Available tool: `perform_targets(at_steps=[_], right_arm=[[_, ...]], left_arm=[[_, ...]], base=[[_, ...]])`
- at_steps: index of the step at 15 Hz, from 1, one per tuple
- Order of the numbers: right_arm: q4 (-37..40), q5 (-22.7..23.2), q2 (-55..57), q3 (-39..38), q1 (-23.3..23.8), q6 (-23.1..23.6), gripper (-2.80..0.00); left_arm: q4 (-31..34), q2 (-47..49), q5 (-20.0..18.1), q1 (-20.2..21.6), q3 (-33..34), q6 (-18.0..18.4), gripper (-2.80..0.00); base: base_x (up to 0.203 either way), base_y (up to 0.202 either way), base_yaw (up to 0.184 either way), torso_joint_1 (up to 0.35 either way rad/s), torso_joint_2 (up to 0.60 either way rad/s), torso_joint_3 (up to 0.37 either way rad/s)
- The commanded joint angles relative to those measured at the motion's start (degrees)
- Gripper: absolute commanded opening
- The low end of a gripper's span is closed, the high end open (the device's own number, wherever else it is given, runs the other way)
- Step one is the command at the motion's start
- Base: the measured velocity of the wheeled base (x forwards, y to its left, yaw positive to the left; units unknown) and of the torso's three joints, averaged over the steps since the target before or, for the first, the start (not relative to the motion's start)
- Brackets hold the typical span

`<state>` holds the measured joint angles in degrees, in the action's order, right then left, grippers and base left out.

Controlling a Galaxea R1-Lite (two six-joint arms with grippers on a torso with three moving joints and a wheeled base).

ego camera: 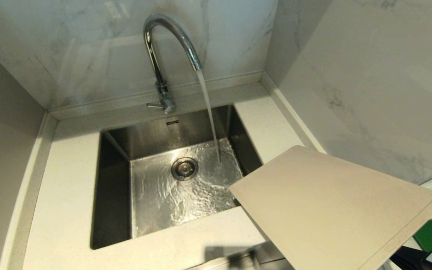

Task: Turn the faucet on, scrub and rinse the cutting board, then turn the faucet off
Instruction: Pick up the cutting board

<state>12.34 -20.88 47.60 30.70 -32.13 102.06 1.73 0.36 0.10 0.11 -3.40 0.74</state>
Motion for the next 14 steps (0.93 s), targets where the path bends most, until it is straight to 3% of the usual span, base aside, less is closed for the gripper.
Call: perform_targets(at_steps=[1, 9, 14], right_arm=[[0.06, -0.12, 0.03, 0.07, -0.03, 0.64, -2.8], [0.13, -0.12, -0.06, 0.07, -0.03, 0.68, -2.8], [0.14, -0.14, -0.06, 0.07, -0.03, 0.68, -2.8]], left_arm=[[3.52, 2.76, -0.01, -0.08, -6.0, -0.12, -2.8], [4.08, 21.11, -0.23, -3.45, -24.37, -0.14, -2.8], [-1.57, 35.67, -1.03, -3.7, -33.17, 0.12, -2.8]], base=[[0.0, 0.0, 0.0, 0.0, 0.0, 0.0], [0.0, 0.0, 0.0, 0.0, 0.0, 0.0], [0.0, 0.0, 0.0, 0.0, 0.0, 0.0]])
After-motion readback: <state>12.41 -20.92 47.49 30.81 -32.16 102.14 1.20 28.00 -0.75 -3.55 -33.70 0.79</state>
